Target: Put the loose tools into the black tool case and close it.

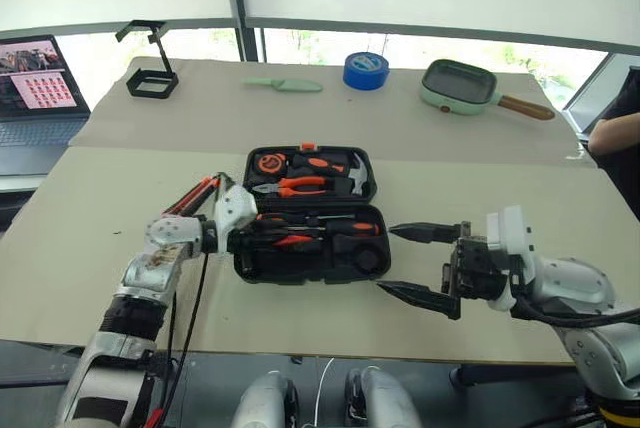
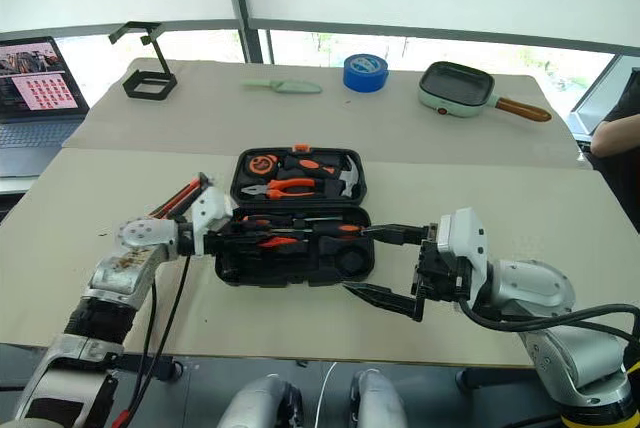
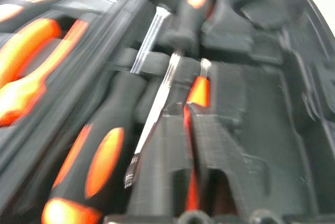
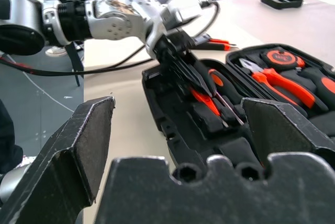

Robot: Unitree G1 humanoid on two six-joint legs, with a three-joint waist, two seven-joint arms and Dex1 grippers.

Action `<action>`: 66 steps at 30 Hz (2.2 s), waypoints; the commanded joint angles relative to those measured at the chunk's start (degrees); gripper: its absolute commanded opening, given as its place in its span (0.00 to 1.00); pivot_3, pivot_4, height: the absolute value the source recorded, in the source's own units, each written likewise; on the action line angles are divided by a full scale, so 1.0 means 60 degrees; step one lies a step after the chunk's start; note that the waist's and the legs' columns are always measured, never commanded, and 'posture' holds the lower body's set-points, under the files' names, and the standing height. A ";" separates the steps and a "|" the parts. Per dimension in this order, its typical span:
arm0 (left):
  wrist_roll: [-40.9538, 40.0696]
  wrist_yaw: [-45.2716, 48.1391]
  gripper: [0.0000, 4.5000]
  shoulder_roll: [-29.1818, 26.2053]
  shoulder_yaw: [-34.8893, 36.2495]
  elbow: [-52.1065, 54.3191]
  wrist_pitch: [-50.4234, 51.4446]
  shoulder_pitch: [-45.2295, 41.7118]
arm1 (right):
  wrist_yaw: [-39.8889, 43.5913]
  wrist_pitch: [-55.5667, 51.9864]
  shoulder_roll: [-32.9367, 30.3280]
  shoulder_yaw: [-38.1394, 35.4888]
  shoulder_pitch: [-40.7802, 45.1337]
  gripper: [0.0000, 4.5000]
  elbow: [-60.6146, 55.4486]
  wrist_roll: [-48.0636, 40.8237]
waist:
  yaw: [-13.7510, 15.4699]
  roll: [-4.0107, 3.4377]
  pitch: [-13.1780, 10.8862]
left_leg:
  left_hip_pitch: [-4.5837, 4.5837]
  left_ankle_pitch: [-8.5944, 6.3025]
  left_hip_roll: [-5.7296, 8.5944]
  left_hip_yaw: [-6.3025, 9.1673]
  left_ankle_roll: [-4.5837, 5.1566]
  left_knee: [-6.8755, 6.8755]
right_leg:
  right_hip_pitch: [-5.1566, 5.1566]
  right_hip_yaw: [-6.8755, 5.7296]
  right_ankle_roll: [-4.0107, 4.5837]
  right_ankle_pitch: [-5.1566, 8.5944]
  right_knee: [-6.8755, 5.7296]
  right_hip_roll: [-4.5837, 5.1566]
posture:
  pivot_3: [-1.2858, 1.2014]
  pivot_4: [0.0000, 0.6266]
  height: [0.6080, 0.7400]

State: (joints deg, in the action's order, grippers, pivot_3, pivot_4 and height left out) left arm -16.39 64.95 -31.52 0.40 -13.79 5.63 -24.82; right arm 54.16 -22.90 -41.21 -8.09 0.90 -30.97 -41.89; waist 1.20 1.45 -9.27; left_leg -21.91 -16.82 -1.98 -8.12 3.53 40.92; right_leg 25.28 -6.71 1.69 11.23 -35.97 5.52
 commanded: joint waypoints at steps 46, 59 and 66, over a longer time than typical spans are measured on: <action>0.1408 -0.2478 0.42 -0.2130 -0.0126 -0.5673 0.3686 -0.3107 | 0.0254 0.4326 0.2261 0.0553 -0.0266 1.00 0.1297 0.1722 | -0.0148 -0.0012 -0.0004 | 0.0033 -0.0001 0.0023 -0.0054 -0.0080 -0.0029 | 0.0005 -0.0029 -0.0015 0.0020 -0.0021 -0.0039 | 0.52 0.24 1.00; -0.1452 0.3451 0.34 -0.3033 -0.0626 0.1156 0.3228 -0.1577 | 0.0550 0.4289 0.1263 -0.0497 -0.0574 1.00 0.1393 0.1296 | -0.0090 -0.0007 -0.0008 | -0.0088 0.0003 0.0027 -0.0053 -0.0071 0.0020 | 0.0117 -0.0023 0.0048 -0.0022 -0.0042 -0.0032 | 0.52 0.24 1.00; -0.0459 0.1660 0.34 -0.2313 -0.2026 0.3574 0.4410 -0.1426 | 0.1790 0.4015 -0.0111 -0.1225 -0.1203 1.00 0.1872 0.1050 | -0.0063 -0.0012 -0.0008 | -0.0059 0.0002 0.0024 -0.0045 -0.0069 0.0007 | 0.0090 0.0043 -0.0039 0.0031 -0.0035 -0.0053 | 0.52 0.24 1.00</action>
State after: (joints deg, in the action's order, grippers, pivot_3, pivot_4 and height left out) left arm -20.56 78.69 -46.12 -10.40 3.11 29.31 -32.43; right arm 62.50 1.67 -39.80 -12.13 -6.05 -19.95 -34.03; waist 0.82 1.38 -9.31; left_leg -22.27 -16.80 -1.84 -8.38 3.12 40.96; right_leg 25.82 -6.42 1.45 11.42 -36.19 5.18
